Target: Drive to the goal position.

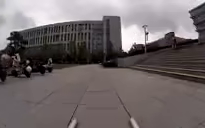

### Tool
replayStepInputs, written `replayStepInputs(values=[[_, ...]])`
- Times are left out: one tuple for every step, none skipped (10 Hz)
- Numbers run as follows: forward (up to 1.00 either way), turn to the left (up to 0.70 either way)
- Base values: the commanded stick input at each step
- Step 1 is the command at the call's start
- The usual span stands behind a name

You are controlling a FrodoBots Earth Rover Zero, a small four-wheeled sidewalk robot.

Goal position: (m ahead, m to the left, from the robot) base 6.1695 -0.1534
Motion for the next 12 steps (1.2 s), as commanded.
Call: replayStepInputs(values=[[1.00, 0.00], [1.00, 0.00], [1.00, 0.00], [1.00, 0.00], [1.00, 0.00], [1.00, 0.00], [1.00, 0.00], [1.00, 0.00], [1.00, 0.00], [1.00, 0.00], [1.00, 0.00], [1.00, 0.00]])
